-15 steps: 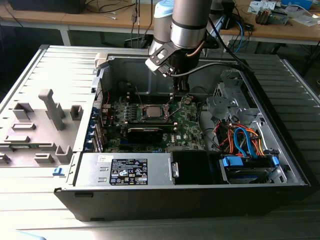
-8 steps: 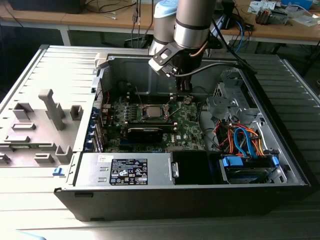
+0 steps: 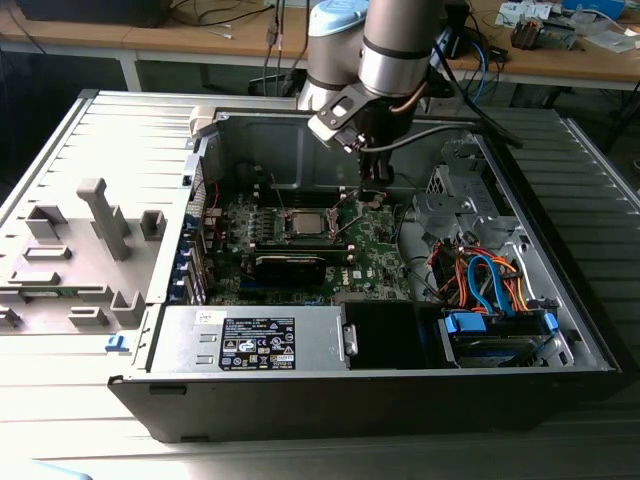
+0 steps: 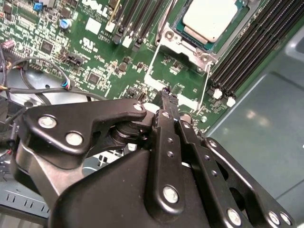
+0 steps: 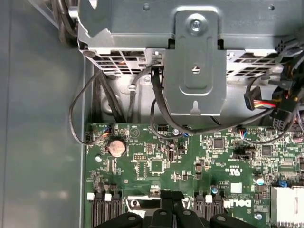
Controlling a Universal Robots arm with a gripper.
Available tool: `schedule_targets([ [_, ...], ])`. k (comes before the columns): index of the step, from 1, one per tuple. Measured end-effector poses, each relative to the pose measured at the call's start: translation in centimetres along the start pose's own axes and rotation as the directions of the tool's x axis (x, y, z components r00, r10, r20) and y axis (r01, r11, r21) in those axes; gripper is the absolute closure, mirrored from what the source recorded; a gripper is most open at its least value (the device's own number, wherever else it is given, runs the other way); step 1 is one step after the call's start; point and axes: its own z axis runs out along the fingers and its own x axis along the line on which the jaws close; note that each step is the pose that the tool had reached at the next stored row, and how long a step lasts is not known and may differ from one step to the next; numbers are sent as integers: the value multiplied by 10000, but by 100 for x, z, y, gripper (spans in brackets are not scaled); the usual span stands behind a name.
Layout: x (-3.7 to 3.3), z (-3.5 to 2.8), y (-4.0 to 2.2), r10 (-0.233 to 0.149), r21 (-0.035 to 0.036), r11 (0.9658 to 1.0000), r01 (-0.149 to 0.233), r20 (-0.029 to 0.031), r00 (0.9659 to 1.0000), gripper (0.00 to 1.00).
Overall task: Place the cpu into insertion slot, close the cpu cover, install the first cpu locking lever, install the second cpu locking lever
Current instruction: 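Close the cpu cover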
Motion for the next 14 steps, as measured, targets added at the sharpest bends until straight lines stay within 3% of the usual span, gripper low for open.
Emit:
schedule_targets([
  [6,44,0,59,-155,30,9999,155,0,9999,89],
  [14,109,29,117,-664,49,9978,664,0,9978,89],
])
